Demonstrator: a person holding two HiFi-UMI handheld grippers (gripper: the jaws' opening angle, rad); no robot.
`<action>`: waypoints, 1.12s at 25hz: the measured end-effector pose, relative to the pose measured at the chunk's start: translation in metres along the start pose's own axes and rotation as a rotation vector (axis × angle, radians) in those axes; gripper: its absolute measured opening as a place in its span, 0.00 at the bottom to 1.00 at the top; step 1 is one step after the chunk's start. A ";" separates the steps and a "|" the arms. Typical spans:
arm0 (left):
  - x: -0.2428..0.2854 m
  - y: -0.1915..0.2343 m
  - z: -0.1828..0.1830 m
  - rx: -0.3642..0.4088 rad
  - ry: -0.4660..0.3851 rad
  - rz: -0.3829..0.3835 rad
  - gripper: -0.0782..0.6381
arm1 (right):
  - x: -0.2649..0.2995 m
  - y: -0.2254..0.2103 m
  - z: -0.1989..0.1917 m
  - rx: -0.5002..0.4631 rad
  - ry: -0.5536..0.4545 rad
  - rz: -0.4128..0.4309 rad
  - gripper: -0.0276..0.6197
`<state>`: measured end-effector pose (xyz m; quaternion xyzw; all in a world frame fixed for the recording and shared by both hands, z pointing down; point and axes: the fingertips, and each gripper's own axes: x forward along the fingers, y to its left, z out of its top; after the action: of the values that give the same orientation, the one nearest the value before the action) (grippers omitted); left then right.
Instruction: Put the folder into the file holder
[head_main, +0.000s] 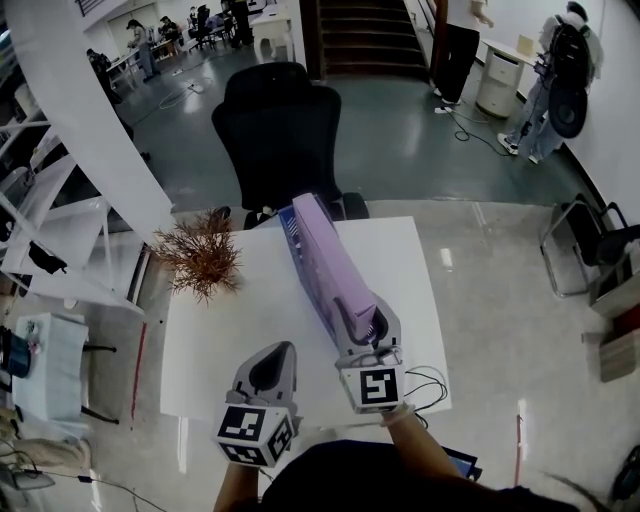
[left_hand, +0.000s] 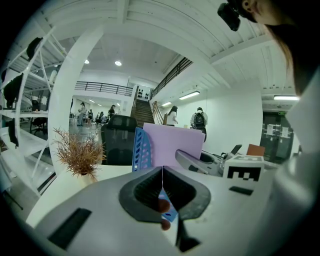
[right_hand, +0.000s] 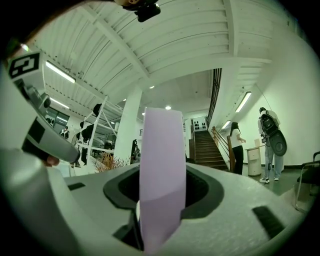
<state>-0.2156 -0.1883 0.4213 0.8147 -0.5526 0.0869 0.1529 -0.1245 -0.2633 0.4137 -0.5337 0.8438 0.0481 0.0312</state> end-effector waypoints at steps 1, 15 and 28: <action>0.000 -0.001 -0.001 -0.001 0.001 -0.003 0.12 | 0.000 0.000 0.000 0.001 0.007 0.002 0.30; -0.015 -0.017 0.000 0.010 -0.024 -0.031 0.12 | -0.025 0.002 0.014 -0.025 0.002 0.001 0.32; -0.041 -0.031 -0.005 0.023 -0.047 -0.058 0.12 | -0.059 0.005 0.025 -0.041 -0.009 -0.039 0.31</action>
<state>-0.2025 -0.1402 0.4087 0.8339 -0.5311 0.0697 0.1329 -0.1039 -0.2049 0.3949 -0.5505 0.8318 0.0670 0.0249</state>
